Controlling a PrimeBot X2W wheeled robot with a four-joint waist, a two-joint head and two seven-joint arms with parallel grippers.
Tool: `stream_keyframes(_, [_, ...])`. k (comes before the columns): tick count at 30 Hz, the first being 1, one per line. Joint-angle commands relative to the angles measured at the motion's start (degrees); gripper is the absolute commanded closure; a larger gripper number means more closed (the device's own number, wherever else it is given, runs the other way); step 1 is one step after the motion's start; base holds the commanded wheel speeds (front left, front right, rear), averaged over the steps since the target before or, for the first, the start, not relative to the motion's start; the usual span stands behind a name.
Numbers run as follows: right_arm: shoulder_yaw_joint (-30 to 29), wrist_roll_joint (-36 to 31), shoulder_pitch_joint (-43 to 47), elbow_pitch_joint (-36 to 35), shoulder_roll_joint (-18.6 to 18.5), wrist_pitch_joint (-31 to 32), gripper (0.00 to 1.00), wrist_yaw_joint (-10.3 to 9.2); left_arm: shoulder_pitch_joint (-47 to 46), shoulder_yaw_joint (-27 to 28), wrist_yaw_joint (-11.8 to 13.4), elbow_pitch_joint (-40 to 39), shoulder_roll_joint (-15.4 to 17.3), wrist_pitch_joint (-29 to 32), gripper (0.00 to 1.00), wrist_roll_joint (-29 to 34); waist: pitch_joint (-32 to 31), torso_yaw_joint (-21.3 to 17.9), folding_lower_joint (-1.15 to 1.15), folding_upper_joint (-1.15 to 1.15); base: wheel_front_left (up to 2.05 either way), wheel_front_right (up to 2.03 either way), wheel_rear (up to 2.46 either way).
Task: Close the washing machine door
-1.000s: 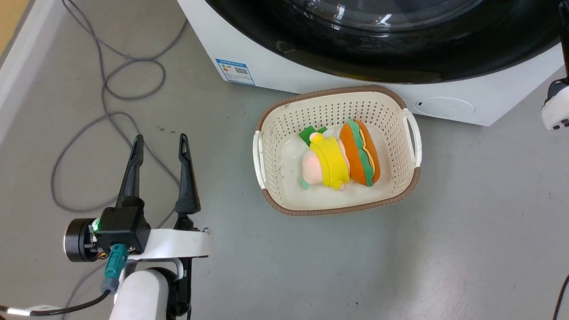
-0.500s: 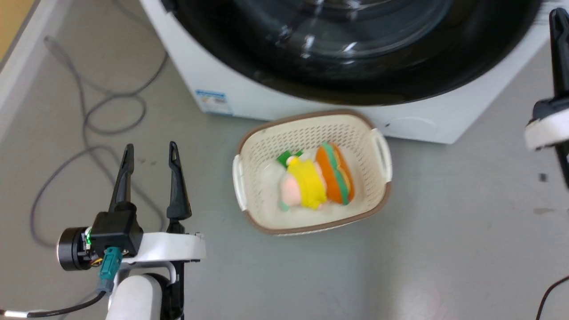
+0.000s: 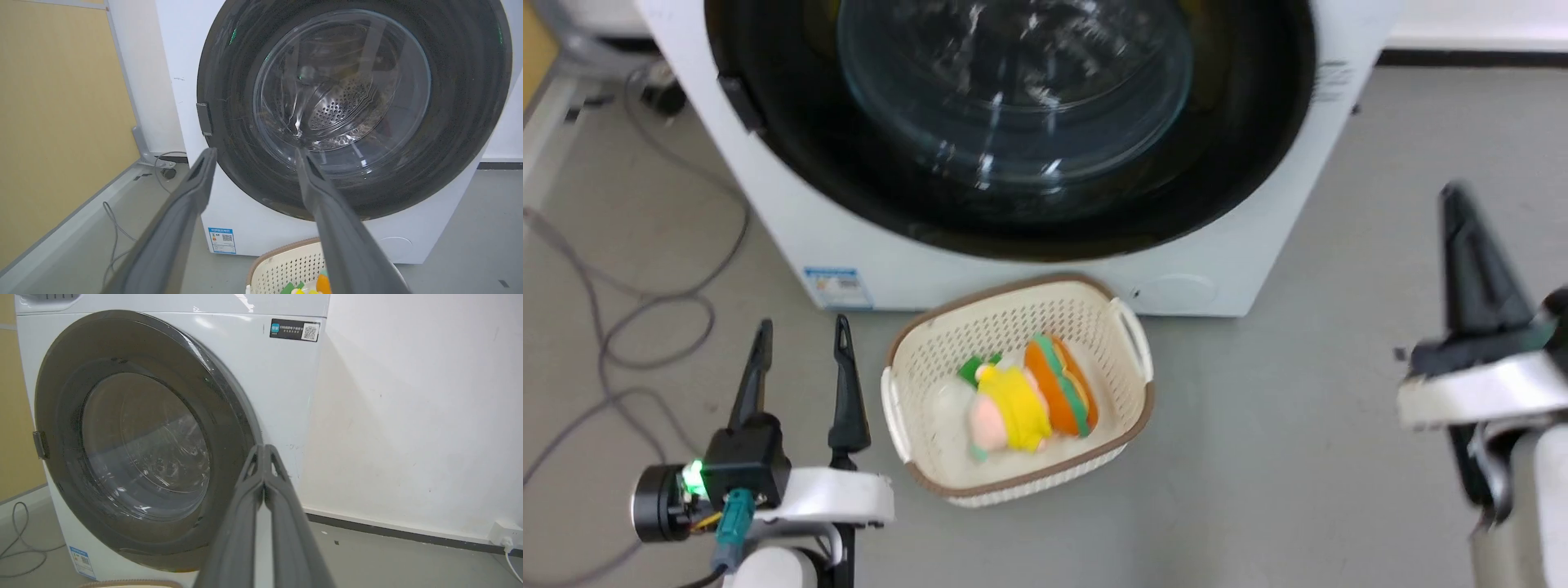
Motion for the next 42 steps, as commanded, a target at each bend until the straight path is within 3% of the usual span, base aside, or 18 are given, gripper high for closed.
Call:
stream_keyframes(1, [0.1,0.38,1.99,0.02,0.9,-0.2,0.57,-0.05,1.03,0.0,-0.01,0.24,0.11,-0.24,0.0,0.47,-1.85,-1.52,0.0,0.0,0.0,0.0,0.0])
stream_keyframes(2, [0.33,0.62,3.02,0.2,1.36,-0.2,0.0,-0.05,1.42,-0.04,0.01,0.33,0.11,-0.24,0.0,0.45,-2.33,-1.76,0.0,0.0,0.0,0.0,0.0])
stream_keyframes(13, [1.28,-1.43,14.25,-0.08,4.29,-0.2,0.0,-0.05,6.25,-0.08,0.09,1.59,0.05,-0.24,0.0,0.17,-8.31,-3.08,0.0,0.0,0.0,0.0,0.0])
stream_keyframes(22, [1.63,-0.17,19.36,-1.54,4.68,-0.2,0.0,-0.05,8.62,0.01,0.11,1.96,0.0,-0.24,0.0,-0.32,-9.59,-3.32,0.0,0.0,0.0,0.0,0.0])
stream_keyframes(23, [1.55,-0.43,18.89,-1.24,4.38,0.0,1.0,0.0,8.07,0.0,0.07,1.9,-0.03,0.01,1.0,-0.26,-9.61,-3.33,0.0,0.0,0.0,0.0,0.0])
stream_keyframes(42, [2.03,-0.72,19.07,-1.91,4.42,1.88,1.0,-0.01,7.9,0.1,-0.72,1.39,-0.04,1.92,1.0,0.0,-9.62,-2.9,0.0,0.0,0.0,0.0,0.0])
